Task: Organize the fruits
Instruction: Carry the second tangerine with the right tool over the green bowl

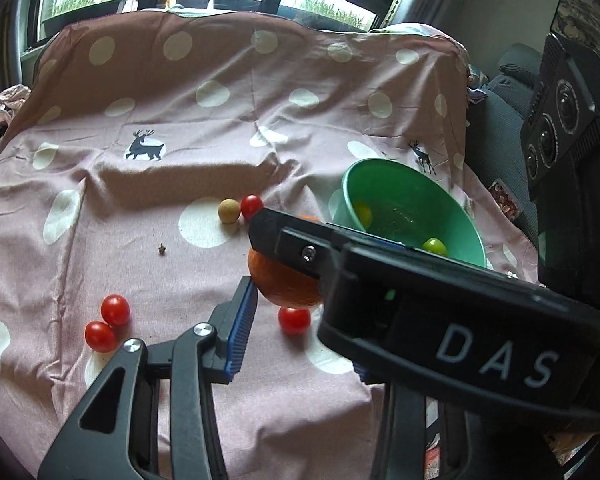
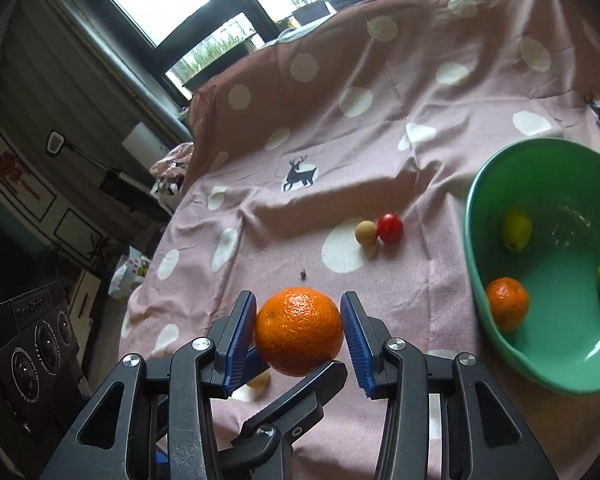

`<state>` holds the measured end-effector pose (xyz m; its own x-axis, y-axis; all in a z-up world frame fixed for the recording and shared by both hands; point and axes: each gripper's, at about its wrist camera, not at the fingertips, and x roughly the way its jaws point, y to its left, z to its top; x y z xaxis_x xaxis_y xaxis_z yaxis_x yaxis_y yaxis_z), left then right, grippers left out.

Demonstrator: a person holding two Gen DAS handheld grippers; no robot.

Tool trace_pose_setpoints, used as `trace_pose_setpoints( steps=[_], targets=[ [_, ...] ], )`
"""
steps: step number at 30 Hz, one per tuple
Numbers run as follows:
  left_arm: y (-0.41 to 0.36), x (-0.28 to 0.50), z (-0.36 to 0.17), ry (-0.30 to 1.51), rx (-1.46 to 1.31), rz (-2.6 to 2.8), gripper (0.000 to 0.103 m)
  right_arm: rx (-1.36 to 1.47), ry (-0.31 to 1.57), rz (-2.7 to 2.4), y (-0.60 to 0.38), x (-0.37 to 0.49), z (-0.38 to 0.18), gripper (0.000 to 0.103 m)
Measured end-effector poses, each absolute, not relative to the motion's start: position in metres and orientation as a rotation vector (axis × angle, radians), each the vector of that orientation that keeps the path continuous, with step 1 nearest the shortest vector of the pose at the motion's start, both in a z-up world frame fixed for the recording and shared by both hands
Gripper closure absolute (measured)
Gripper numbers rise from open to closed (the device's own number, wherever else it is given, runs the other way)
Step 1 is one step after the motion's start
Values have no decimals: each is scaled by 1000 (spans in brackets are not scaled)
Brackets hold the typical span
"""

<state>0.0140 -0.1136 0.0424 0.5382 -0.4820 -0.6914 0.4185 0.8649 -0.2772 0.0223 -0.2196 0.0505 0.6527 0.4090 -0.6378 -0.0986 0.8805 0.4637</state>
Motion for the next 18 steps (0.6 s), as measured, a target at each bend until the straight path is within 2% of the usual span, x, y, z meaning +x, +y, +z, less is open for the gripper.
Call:
trace_pose_setpoints(
  steps=[9,18],
  targets=[
    [-173,11,64,772,11,-643,61,483,691,195,-275,4,69,57],
    [-226,13,62,772,76,-733,61,586,654,91,-328,-9,65,57]
  ],
)
